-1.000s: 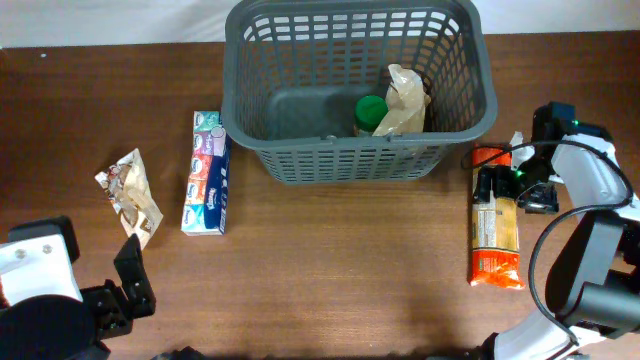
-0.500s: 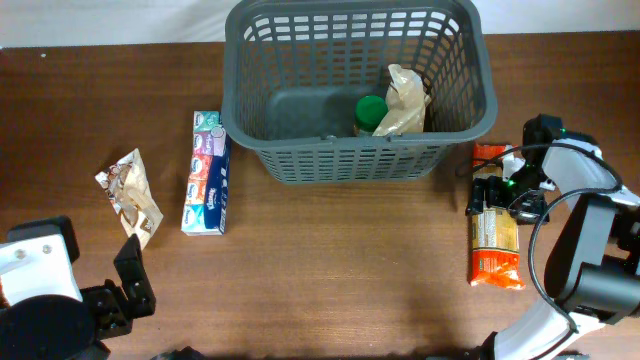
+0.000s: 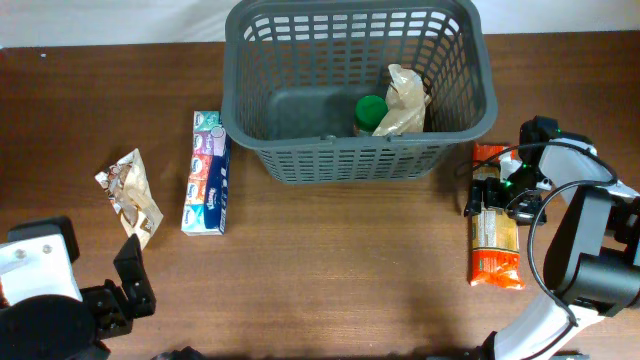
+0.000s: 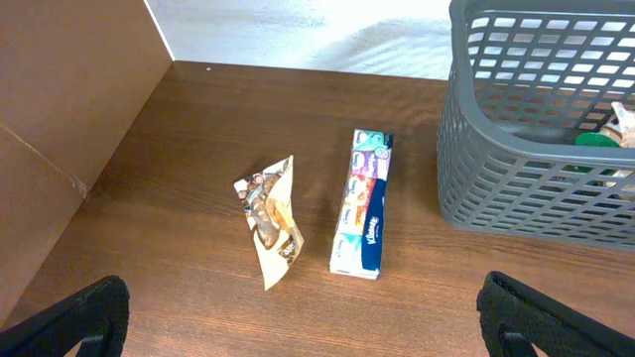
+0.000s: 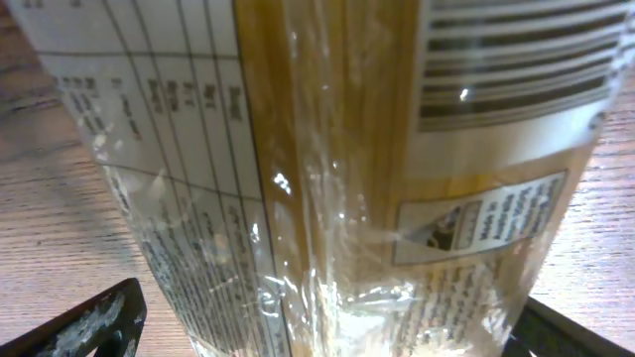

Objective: Pack container
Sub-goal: 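Lower the right gripper onto the orange pasta packet and grasp it, then lift the pasta packet with the right gripper and lower it into the basket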

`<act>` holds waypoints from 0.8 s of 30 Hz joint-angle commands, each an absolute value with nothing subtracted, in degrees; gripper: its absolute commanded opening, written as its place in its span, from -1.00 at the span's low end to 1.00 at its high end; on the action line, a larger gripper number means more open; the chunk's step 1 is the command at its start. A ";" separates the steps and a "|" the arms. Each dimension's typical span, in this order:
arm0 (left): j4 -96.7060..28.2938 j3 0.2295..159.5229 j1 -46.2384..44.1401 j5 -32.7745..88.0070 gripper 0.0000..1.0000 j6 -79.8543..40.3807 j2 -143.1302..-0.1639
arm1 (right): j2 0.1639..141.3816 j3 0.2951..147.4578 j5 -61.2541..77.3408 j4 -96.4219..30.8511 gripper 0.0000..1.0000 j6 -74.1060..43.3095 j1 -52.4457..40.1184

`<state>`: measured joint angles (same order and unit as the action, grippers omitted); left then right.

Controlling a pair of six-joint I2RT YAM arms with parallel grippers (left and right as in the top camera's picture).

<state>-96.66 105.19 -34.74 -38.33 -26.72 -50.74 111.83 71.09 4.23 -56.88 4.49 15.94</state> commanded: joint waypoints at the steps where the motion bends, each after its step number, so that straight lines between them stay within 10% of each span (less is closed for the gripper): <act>1: -96.66 105.03 -34.44 -38.11 0.99 -26.02 -50.81 | 114.56 70.65 3.86 -56.42 0.98 4.16 16.16; 3: -96.66 105.03 -34.44 -38.11 0.99 -26.02 -50.81 | 114.72 70.65 3.88 -56.25 0.76 4.16 16.16; 6: -96.66 105.03 -34.44 -38.13 0.99 -26.02 -50.81 | 114.72 70.65 3.88 -56.29 -0.23 4.01 16.16; 12: -96.66 105.03 -34.44 -38.13 0.99 -26.02 -50.81 | 114.72 70.67 3.86 -56.73 -0.92 3.99 16.16; 24: -96.66 105.03 -34.44 -38.13 0.99 -26.02 -50.81 | 114.30 90.98 0.36 -69.28 -0.93 -2.28 16.16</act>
